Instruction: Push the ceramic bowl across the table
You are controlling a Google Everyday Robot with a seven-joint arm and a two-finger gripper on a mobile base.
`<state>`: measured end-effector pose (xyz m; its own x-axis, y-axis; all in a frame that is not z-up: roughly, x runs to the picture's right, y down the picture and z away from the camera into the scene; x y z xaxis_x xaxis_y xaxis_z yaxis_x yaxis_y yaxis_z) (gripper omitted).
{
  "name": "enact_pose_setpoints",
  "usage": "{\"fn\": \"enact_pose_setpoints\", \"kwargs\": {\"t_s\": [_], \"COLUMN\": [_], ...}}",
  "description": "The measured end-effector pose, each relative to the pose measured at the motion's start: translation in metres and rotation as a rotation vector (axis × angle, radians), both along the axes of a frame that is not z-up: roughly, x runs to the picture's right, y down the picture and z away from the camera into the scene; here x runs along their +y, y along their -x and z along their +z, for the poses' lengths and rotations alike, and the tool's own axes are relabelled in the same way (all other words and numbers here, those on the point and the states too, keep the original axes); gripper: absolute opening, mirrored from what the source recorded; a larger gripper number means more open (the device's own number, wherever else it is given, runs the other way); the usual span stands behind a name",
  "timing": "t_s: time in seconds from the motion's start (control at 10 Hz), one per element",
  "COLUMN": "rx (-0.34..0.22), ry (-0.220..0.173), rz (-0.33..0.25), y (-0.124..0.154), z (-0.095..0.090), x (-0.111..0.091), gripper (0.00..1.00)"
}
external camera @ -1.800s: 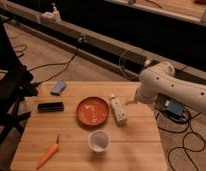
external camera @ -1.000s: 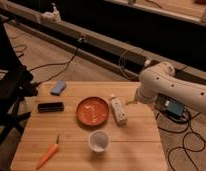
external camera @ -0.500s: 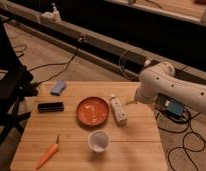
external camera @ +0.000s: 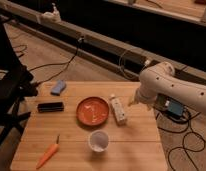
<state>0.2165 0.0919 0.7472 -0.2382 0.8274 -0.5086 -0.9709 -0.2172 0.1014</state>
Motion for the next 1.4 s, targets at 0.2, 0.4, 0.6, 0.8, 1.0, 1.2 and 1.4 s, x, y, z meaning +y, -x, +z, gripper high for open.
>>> {"fn": "enact_pose_setpoints", "kwargs": {"t_s": [0.2,0.4,0.6,0.8,1.0,1.2,1.4], "rx": [0.001,-0.011,-0.044,-0.072,-0.109,-0.156,-0.172], "ry": [0.000,-0.006,-0.011,0.009,0.057,0.107,0.121], "rz": [0.002,-0.001,-0.009,0.004,0.050,0.070,0.065], "y": [0.000,0.015,0.045,0.072,0.098,0.126,0.135], "z": [0.000,0.009,0.026,0.041,0.051,0.058,0.059], "x": [-0.001,-0.012,-0.016,-0.010,0.006,0.023,0.029], "gripper": [0.25,0.06,0.00,0.00,0.00,0.00,0.00]}}
